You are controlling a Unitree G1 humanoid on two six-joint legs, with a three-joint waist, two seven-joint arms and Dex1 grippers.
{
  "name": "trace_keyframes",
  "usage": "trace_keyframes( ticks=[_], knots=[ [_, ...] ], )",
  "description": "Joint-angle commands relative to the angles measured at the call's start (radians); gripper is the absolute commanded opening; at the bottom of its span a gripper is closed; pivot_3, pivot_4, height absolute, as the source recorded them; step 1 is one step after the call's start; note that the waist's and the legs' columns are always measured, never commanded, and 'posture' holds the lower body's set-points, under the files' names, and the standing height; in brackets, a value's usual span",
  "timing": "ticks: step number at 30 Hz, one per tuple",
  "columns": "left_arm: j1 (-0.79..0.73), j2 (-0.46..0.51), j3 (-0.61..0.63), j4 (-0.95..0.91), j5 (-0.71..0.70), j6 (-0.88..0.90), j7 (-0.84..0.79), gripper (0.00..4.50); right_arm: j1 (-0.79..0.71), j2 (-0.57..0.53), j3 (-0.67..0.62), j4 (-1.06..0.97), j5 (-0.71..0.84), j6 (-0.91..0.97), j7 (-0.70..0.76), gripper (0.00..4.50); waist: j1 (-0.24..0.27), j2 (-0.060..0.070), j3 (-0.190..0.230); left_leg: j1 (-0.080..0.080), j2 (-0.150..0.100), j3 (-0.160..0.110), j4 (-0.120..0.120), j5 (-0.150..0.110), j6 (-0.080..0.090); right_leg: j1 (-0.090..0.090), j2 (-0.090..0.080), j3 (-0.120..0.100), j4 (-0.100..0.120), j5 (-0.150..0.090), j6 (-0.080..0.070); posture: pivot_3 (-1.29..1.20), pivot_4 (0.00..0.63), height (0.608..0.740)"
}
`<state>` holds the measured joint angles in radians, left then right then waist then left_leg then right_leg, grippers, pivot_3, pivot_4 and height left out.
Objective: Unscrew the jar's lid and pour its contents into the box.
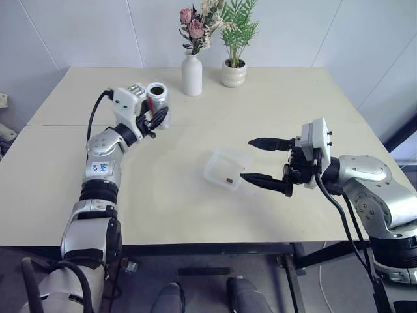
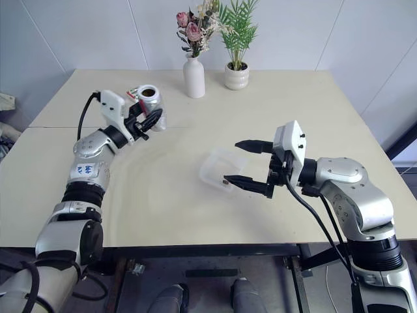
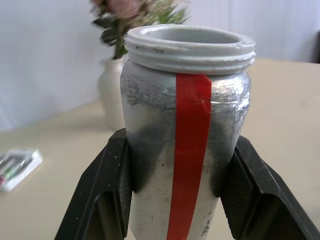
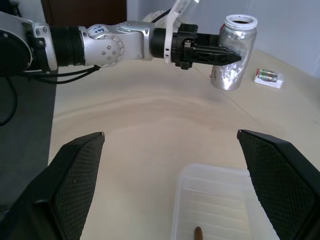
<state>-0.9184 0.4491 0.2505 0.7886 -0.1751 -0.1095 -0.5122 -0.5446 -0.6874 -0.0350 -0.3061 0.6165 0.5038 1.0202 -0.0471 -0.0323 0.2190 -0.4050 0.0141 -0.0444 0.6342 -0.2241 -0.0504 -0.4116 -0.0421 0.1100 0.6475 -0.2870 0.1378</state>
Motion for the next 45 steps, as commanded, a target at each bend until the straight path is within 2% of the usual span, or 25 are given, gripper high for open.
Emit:
trace_keyframes(
  ticks=[1,6,9,16,21,31,33,39,45],
  knots=[
    [0.097,0.053,0.092,-0.073,-0.038,0.019,0.102,1.94,-0.015,-0.012,-0.022,-0.039,0.007,-0.006,-0.005,4.48,-0.01,0.0,-0.001,0.001,0.0,0.0,-0.001,0.0,0.0,0.0,0.0,0.0,0.0,0.0,0.0,0.0,0.15,0.74],
    [0.171,0.065,0.137,-0.073,-0.045,-0.001,0.197,1.94,0.007,-0.017,-0.028,-0.044,0.001,-0.009,-0.014,4.48,0.004,-0.001,-0.001,0.0,0.0,0.0,-0.001,0.0,0.0,0.0,-0.001,-0.001,-0.001,0.001,-0.001,0.0,0.15,0.74],
    [0.189,0.078,0.203,0.011,-0.065,-0.056,0.278,1.94,0.018,-0.017,-0.034,-0.054,0.001,-0.006,-0.028,4.48,0.014,-0.002,-0.001,0.0,0.0,0.0,0.0,0.001,0.0,0.001,-0.001,-0.001,-0.003,0.002,-0.001,0.0,0.15,0.74],
    [0.186,0.113,0.179,0.131,-0.032,-0.141,0.289,1.94,0.03,-0.025,-0.041,-0.069,0.01,0.007,-0.041,4.48,0.018,-0.002,-0.001,0.0,0.0,0.001,-0.001,0.001,0.0,0.001,-0.001,-0.002,-0.004,0.002,-0.002,0.0,0.15,0.74],
    [0.17,0.101,0.176,0.215,-0.043,-0.182,0.279,1.94,0.034,-0.03,-0.041,-0.071,0.009,0.011,-0.042,4.48,0.018,-0.002,-0.001,0.0,0.0,0.001,-0.001,0.001,0.0,0.001,-0.001,-0.002,-0.005,0.002,-0.002,0.0,0.15,0.74],
    [0.185,0.086,0.179,0.218,-0.068,-0.184,0.279,1.94,0.032,-0.033,-0.043,-0.069,0.012,0.021,-0.039,4.48,0.017,-0.002,-0.001,0.0,0.0,0.001,-0.002,0.001,0.0,0.001,-0.001,-0.002,-0.005,0.002,-0.002,0.0,0.15,0.74],
    [0.198,0.085,0.188,0.19,-0.092,-0.183,0.242,2.69,0.03,-0.029,-0.039,-0.061,0.01,0.017,-0.037,4.5,0.017,-0.002,-0.001,0.0,0.0,0.001,-0.002,0.001,0.0,0.001,-0.001,-0.002,-0.005,0.002,-0.002,0.0,0.15,0.74],
    [0.227,0.104,0.178,0.139,-0.08,-0.173,0.253,4.46,0.03,-0.013,-0.027,-0.048,0.004,0.006,-0.037,4.5,0.016,-0.002,-0.001,0.0,0.001,0.002,-0.004,0.001,0.0,0.001,-0.001,-0.002,-0.007,0.002,-0.002,0.0,0.15,0.74],
    [0.305,0.113,0.168,0.007,-0.054,-0.161,0.285,4.49,0.037,-0.002,-0.023,-0.048,0.0,-0.004,-0.039,4.5,0.015,-0.002,-0.001,0.0,0.001,0.002,-0.005,0.0,-0.001,0.001,-0.001,-0.002,-0.01,0.003,-0.002,0.0,0.15,0.74]
  ],
)
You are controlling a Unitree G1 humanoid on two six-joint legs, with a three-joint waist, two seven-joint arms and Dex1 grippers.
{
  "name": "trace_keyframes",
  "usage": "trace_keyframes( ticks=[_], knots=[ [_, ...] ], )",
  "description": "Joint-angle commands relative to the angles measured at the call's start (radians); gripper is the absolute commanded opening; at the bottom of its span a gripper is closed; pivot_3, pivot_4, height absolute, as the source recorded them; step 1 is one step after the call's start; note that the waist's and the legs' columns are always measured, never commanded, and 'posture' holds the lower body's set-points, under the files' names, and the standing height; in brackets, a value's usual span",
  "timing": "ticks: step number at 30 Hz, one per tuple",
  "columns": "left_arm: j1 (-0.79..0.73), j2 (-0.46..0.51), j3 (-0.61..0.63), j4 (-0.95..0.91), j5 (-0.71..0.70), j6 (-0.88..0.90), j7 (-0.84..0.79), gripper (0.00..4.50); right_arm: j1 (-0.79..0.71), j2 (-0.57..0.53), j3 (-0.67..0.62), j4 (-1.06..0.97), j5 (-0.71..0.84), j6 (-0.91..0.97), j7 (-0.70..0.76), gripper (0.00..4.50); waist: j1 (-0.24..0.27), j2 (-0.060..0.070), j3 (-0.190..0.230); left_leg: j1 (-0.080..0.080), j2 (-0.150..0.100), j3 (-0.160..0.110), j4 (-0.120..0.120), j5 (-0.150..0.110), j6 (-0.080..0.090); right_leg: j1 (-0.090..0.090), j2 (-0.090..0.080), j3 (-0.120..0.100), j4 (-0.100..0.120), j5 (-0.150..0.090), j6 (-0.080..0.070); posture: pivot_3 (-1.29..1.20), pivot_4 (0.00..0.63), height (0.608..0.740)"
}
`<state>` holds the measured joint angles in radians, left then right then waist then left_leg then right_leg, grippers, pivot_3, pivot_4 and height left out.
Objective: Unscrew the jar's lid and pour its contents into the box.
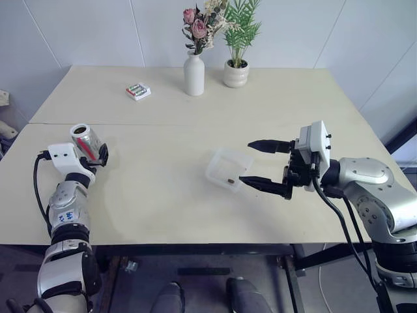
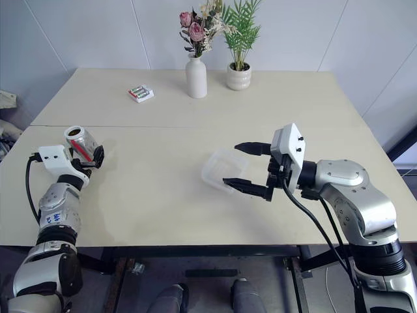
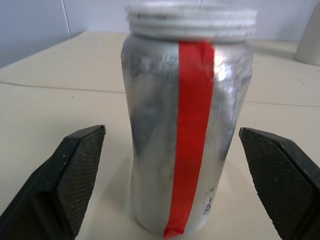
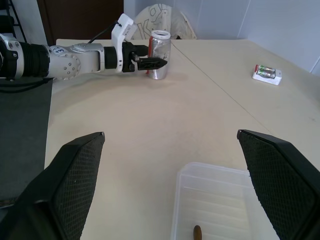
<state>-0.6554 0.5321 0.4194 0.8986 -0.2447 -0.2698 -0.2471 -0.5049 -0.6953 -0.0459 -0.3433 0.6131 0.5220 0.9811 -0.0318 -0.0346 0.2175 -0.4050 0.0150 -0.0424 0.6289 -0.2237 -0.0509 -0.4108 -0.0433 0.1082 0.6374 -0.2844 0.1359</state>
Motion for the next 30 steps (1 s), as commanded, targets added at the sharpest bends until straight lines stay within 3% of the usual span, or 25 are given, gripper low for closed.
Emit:
trace_keyframes(
  ticks=[1,5,11,13,16,18,21,22,30],
  knots=[
    [0.072,0.028,0.002,-0.153,0.01,0.011,0.019,4.49,-0.001,0.007,-0.012,-0.011,0.003,-0.024,0.0,4.5,-0.001,0.0,0.0,0.0,0.0,0.0,0.0,0.0,0.0,0.0,0.0,0.0,0.0,0.0,0.0,0.0,0.15,0.74],
    [0.183,0.03,0.006,-0.336,0.02,0.057,0.044,4.49,0.006,0.01,-0.013,-0.012,0.001,-0.028,0.001,4.5,-0.001,0.0,0.0,0.0,0.001,0.001,-0.001,0.0,-0.001,0.0,0.0,0.0,-0.001,0.0,0.0,0.0,0.15,0.74],
    [0.518,0.02,0.02,-0.879,-0.026,0.246,0.006,4.49,0.015,0.005,-0.011,0.019,-0.008,-0.053,0.032,4.5,-0.003,0.0,0.0,0.0,0.001,0.001,-0.001,-0.001,-0.001,0.0,-0.001,0.0,-0.002,0.0,-0.001,0.0,0.15,0.74],
    [0.589,0.024,0.029,-0.982,-0.039,0.279,-0.014,4.49,0.013,0.005,-0.01,0.031,-0.011,-0.06,0.043,4.5,-0.004,0.0,0.0,0.001,0.002,0.002,-0.003,-0.001,-0.001,0.001,-0.001,0.0,-0.006,0.001,-0.003,0.0,0.15,0.74],
    [0.613,0.03,0.033,-1.043,-0.067,0.315,-0.043,4.49,0.006,0.006,-0.015,0.054,-0.014,-0.069,0.057,4.5,0.002,0.0,0.0,0.001,0.005,0.002,-0.004,0.0,0.0,0.001,0.001,-0.002,-0.01,0.002,-0.007,0.0,0.15,0.74],
    [0.621,0.065,0.043,-1.073,-0.128,0.319,-0.143,4.49,0.002,0.002,-0.019,0.073,-0.018,-0.079,0.07,4.5,0.001,0.0,0.0,0.0,0.005,0.002,-0.004,0.0,0.0,0.002,0.002,-0.002,-0.011,-0.005,-0.022,0.0,0.15,0.74],
    [0.646,0.218,-0.024,-1.074,-0.162,0.216,-0.483,4.49,0.015,0.006,-0.032,0.084,-0.029,-0.103,0.062,4.5,-0.002,0.0,0.0,0.0,0.005,0.004,-0.004,0.0,0.0,0.001,0.002,-0.001,-0.013,-0.004,-0.023,0.0,0.15,0.74],
    [0.63,0.242,-0.029,-1.065,-0.214,0.256,-0.543,4.49,0.019,0.003,-0.036,0.084,-0.028,-0.103,0.064,4.5,-0.003,0.0,0.0,0.0,0.005,0.005,-0.005,0.0,0.0,0.001,0.002,0.0,-0.014,-0.005,-0.024,0.0,0.15,0.74],
    [0.518,0.336,-0.065,-1.011,-0.334,0.4,-0.775,4.49,0.076,-0.043,-0.068,0.075,-0.046,-0.098,0.051,4.5,-0.004,0.003,-0.002,0.0,0.006,0.009,-0.012,0.0,0.001,-0.002,0.002,0.002,-0.017,-0.004,-0.022,0.0,0.15,0.74]
  ],
)
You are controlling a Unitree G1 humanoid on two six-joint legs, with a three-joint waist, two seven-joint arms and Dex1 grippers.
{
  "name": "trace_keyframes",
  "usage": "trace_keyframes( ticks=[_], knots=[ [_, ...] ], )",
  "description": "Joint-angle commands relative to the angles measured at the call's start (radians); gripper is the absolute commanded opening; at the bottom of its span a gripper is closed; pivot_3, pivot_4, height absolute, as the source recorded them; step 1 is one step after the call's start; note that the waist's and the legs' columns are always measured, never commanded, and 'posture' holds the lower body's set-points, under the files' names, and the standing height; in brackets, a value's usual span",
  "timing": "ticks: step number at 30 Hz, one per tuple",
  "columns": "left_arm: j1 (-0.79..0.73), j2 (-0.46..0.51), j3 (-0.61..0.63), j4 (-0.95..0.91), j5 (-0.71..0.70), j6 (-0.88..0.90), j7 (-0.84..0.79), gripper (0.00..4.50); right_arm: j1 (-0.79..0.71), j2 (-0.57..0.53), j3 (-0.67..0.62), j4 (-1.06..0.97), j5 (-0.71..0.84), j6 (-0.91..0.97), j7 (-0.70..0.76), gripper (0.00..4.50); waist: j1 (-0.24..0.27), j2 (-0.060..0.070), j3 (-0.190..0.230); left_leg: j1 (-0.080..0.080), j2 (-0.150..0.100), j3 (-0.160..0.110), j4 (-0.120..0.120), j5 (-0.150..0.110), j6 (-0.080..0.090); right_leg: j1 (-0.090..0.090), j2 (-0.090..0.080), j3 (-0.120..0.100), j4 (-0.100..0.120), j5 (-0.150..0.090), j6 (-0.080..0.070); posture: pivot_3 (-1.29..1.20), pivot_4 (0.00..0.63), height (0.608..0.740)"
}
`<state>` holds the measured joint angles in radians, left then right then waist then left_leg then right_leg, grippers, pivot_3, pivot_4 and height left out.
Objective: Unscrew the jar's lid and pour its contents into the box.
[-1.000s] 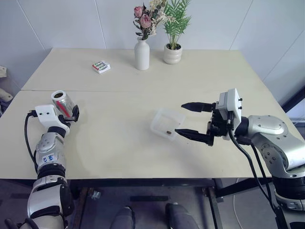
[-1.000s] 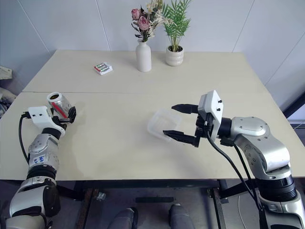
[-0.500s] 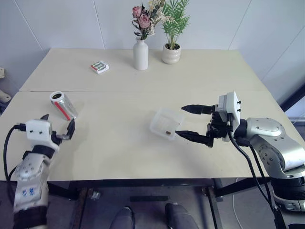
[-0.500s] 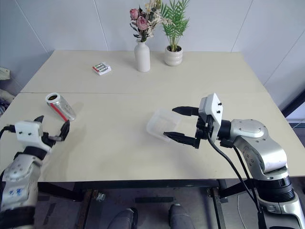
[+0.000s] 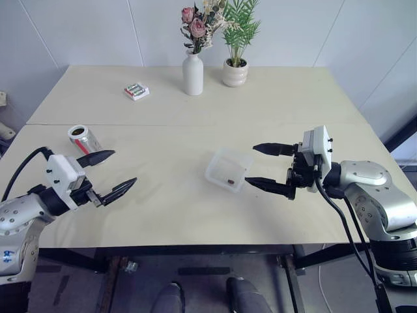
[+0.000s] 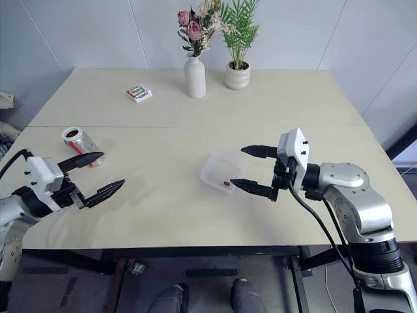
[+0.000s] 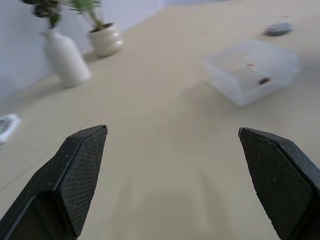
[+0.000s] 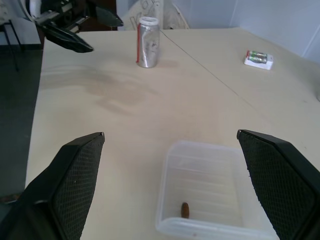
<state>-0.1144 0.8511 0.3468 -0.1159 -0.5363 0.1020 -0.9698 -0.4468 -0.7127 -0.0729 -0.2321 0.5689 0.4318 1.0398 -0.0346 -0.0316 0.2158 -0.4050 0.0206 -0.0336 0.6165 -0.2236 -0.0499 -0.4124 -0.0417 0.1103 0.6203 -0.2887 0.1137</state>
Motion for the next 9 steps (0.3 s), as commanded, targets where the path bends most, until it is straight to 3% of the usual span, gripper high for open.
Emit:
trace_keyframes(
  ticks=[1,5,9],
  knots=[
    [-0.023,0.017,0.009,0.0,-0.045,0.034,-0.061,4.49,0.027,-0.029,-0.053,-0.048,0.009,0.001,-0.016,4.5,-0.003,0.0,0.0,0.0,0.0,0.0,-0.001,0.0,0.0,-0.001,0.0,0.0,0.0,0.0,0.001,0.0,0.15,0.74],
    [-0.009,-0.002,0.006,-0.002,-0.021,0.023,-0.073,4.49,0.073,-0.039,-0.088,-0.072,0.018,0.01,-0.043,4.5,-0.017,0.0,0.0,0.0,0.001,0.0,-0.002,0.0,0.0,-0.002,0.001,0.0,0.002,0.005,0.014,0.0,0.15,0.74],
    [0.014,-0.05,0.027,-0.036,0.001,0.015,-0.004,4.49,0.1,-0.035,-0.103,-0.048,-0.003,-0.006,-0.065,4.5,-0.023,0.0,0.0,0.001,0.001,0.0,-0.003,0.0,0.0,-0.001,0.001,0.0,0.002,0.005,0.014,0.0,0.15,0.74]
  ],
)
